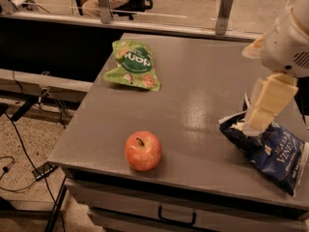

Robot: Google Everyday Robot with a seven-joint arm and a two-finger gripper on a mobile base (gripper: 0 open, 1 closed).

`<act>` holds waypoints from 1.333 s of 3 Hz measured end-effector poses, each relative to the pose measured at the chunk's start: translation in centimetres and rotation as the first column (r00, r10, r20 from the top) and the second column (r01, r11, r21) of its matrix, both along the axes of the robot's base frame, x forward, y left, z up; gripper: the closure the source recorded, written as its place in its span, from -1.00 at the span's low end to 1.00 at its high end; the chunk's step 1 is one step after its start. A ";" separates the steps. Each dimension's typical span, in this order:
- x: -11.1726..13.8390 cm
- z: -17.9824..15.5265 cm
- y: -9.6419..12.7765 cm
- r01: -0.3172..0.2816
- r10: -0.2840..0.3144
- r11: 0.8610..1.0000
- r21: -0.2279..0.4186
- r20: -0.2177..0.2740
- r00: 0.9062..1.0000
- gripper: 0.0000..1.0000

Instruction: Move apple near green rice chip bag

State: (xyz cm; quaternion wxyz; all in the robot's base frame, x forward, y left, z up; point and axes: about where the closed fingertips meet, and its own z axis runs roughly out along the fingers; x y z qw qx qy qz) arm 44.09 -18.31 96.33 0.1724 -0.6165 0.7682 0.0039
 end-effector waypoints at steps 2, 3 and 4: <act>-1.7 -4.2 10.5 -0.211 0.246 0.945 0.252 -0.117 0.962 -1.00; -3.3 -6.2 13.0 -0.215 0.296 0.902 0.374 -0.171 0.940 -1.00; -5.7 -7.2 15.1 -0.204 0.323 0.839 0.504 -0.160 0.933 -1.00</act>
Offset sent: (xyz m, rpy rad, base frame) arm -0.0324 0.1540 -0.0634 0.3888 0.2565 0.3546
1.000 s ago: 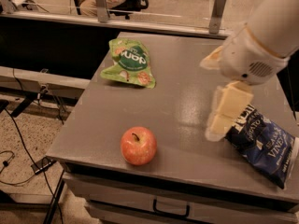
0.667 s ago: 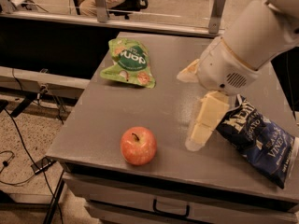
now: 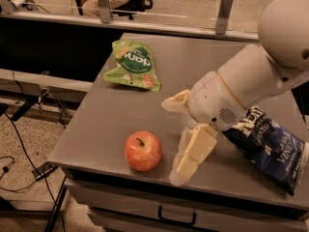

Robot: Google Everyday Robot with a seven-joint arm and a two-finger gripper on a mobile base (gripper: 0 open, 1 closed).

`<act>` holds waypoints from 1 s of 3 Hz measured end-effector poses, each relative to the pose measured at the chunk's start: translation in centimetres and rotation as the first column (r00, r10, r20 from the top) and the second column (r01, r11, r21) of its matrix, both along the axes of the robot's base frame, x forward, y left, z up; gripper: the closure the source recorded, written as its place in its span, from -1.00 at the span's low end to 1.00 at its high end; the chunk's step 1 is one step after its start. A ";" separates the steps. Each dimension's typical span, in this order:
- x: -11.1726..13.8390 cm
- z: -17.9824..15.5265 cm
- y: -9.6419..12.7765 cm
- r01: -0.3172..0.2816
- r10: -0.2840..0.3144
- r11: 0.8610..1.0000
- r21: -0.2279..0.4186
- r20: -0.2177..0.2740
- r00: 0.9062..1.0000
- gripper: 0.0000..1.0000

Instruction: Move apple near green rice chip bag

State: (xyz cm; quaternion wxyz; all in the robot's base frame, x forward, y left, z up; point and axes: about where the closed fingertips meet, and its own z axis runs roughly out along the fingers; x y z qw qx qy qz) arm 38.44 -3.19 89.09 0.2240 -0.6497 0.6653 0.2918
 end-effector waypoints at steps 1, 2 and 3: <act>-1.3 -0.1 0.6 0.006 -0.009 0.997 0.081 0.036 0.999 -1.00; -2.5 -0.4 1.1 0.030 -0.044 0.994 0.101 0.135 0.990 -1.00; -2.3 -0.5 1.1 0.037 -0.053 0.994 0.100 0.157 0.986 -1.00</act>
Offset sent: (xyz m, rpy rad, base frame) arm -0.0322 0.0152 -0.0094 0.1215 -0.2890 -0.1055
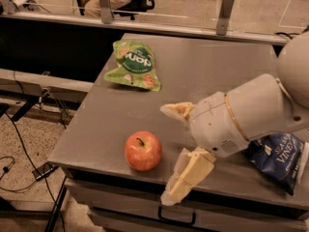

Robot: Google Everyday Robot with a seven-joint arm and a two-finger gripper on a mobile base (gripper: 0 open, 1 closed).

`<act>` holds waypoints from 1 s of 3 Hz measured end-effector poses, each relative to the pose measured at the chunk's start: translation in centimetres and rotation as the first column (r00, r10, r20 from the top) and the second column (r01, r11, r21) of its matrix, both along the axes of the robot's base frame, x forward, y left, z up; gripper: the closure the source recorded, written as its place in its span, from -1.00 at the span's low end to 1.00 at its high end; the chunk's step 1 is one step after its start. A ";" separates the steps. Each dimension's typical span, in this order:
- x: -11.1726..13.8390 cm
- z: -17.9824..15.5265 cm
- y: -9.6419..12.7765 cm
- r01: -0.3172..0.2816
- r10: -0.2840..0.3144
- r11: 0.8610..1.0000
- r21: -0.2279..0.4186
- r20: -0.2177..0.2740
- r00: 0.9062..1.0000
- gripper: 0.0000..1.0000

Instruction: Move apple near green rice chip bag

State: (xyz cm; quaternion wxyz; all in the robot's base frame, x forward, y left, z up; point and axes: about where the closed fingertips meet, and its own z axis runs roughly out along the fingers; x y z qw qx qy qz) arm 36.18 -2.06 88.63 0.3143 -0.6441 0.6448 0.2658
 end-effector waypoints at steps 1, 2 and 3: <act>0.2 -0.7 0.3 0.012 -0.012 1.000 0.021 -0.004 1.000 -1.00; 1.4 -1.7 1.4 0.031 -0.034 0.998 0.048 0.053 0.998 -1.00; 2.7 -2.5 2.2 0.068 -0.075 0.995 0.073 0.097 0.992 -1.00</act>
Offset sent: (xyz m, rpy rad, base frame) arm 0.0408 0.0263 -0.0305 0.0891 -0.1573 -0.0859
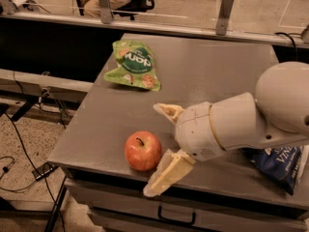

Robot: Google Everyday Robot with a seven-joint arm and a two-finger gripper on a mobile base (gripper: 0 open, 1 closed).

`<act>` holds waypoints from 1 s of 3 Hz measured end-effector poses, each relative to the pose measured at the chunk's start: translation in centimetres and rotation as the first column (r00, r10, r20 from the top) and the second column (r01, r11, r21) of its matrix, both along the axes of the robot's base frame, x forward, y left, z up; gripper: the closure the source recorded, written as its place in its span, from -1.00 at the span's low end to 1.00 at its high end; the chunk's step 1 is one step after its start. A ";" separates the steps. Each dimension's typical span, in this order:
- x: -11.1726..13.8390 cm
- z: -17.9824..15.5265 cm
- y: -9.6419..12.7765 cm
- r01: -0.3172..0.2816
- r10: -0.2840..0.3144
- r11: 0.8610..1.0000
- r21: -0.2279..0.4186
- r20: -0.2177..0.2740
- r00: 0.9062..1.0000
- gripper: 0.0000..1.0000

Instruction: Move apple near green rice chip bag

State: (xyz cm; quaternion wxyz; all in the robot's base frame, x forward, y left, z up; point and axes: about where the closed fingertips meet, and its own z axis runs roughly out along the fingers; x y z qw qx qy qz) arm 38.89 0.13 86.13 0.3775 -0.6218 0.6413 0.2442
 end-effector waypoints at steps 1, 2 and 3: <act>0.8 -0.7 0.5 0.022 -0.022 1.000 0.021 0.008 1.000 -1.00; 1.3 -1.2 0.6 0.051 -0.051 0.998 0.038 -0.007 0.999 -0.65; 1.6 -1.5 0.3 0.100 -0.099 0.994 0.045 -0.024 0.995 -0.19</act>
Offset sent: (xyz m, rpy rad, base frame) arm 0.0211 0.0039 -0.0228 0.0669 0.0343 -0.0925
